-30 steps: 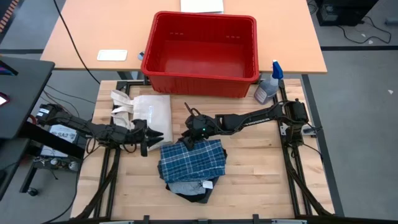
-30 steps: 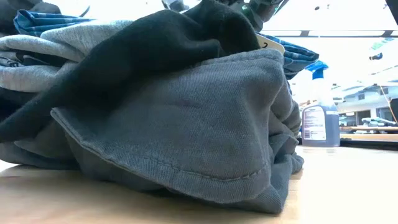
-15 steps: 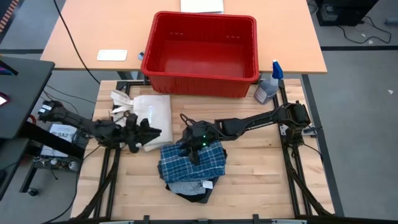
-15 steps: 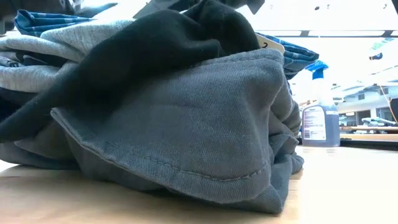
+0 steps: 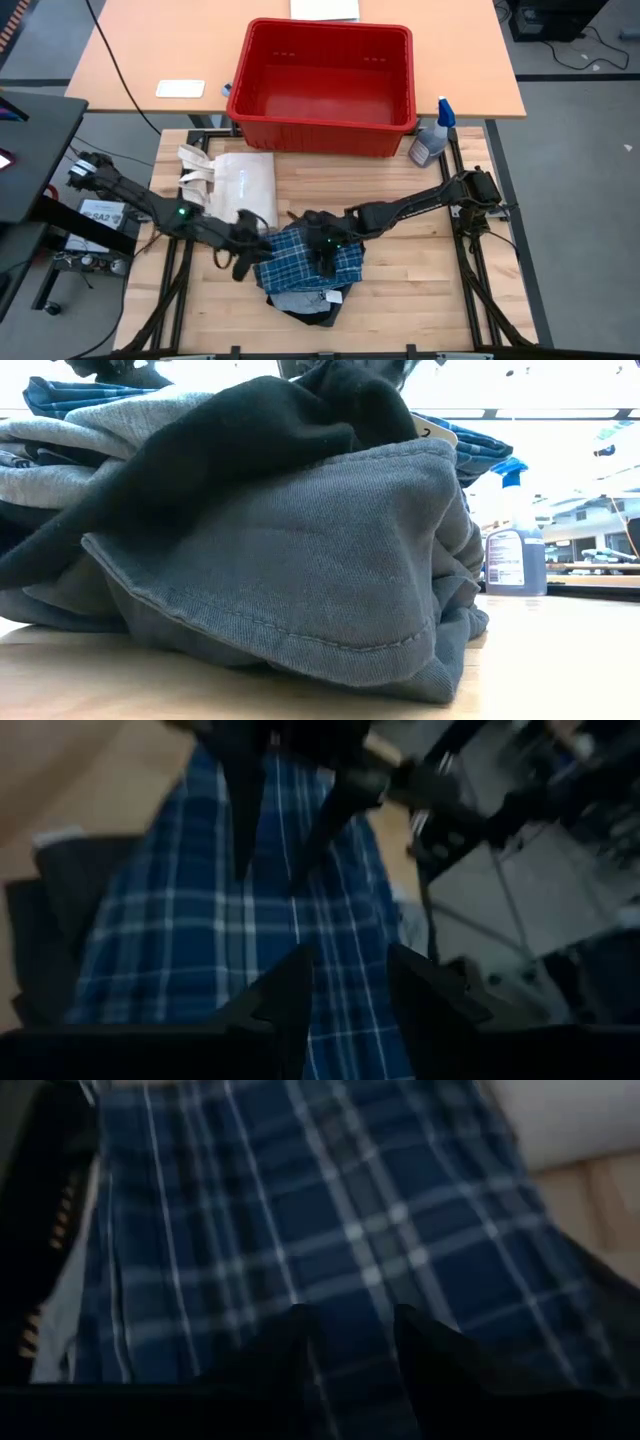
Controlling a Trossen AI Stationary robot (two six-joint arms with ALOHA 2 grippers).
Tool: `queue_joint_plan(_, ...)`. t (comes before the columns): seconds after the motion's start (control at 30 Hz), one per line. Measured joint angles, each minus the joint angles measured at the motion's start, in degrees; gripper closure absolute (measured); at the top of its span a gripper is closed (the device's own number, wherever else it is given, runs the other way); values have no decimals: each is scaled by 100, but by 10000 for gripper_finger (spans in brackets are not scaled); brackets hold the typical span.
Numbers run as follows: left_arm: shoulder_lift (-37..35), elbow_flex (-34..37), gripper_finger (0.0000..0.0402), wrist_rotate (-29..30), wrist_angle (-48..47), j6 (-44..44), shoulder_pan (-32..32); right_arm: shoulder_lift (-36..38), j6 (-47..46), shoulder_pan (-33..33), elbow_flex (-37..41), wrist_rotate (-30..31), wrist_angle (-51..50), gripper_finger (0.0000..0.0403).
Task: Sort clothes
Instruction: Adjust the blue pants on top of the stacked clothes
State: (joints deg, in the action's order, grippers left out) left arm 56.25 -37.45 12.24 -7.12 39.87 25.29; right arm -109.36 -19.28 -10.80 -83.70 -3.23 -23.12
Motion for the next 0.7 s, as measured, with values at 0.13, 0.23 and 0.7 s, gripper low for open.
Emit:
queue_joint_plan(0.13,793,-210,264,-12,7,4,71,0,25,-196,0,476,-278,242)
queue_joint_plan(0.23,1305,-260,264,-155,-19,147,71,2,142,-303,0,737,-524,243)
queue_joint_plan(0.7,1668,-273,264,-882,-359,571,120,22,-90,-885,-28,726,-2171,243)
